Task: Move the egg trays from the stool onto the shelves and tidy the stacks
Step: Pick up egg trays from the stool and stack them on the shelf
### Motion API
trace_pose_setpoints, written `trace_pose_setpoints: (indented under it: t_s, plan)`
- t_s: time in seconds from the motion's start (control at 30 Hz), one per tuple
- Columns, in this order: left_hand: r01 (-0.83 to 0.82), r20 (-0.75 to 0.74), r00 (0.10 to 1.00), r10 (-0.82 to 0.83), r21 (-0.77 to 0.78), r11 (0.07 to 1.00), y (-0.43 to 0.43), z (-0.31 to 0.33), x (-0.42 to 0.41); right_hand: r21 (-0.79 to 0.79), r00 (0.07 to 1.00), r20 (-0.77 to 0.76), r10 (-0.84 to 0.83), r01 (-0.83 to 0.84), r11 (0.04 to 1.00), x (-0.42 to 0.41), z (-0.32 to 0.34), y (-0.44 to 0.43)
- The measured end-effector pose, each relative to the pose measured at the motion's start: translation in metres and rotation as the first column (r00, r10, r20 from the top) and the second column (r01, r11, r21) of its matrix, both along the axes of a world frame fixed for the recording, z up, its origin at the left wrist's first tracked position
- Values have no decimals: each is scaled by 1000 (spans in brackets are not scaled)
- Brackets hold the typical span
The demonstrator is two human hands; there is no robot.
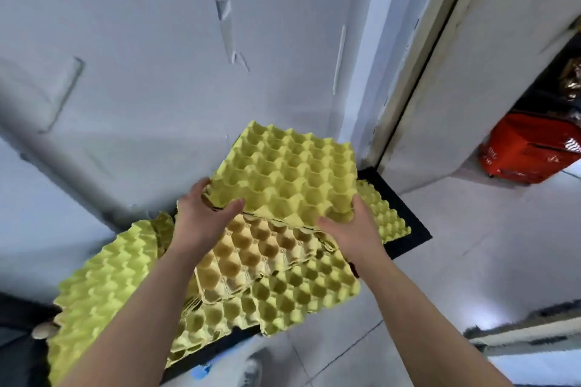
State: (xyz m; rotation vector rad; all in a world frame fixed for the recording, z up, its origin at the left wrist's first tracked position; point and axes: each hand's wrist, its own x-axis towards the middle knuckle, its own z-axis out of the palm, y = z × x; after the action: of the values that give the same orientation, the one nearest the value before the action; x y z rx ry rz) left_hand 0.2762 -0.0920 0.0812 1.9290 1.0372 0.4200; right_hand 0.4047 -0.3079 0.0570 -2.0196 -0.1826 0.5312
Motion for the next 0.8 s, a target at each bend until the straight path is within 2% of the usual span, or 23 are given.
trace_pose_setpoints:
  t_s: [0.1, 0.2, 0.43, 0.57, 0.8]
  plan:
    - [-138, 82, 987, 137, 6, 990, -21, 19, -43, -10, 982, 86, 166, -166, 986, -16, 28, -4]
    - [-261, 137, 957, 256, 19, 965, -36, 39, -89, 15, 949, 174, 263, -269, 963, -42, 64, -2]
    - [-521, 258, 834, 488, 76, 850, -51, 97, -208, 59, 804, 340, 487, -535, 843, -119, 139, 30]
    - [-632, 341, 755, 560, 149, 761, -57, 130, -279, 89, 715, 432, 550, -641, 763, -175, 173, 54]
    - [-765, 469, 623, 626, 197, 614, -66, 185, -408, 175, 588, 578, 566, -766, 618, -291, 225, 93]
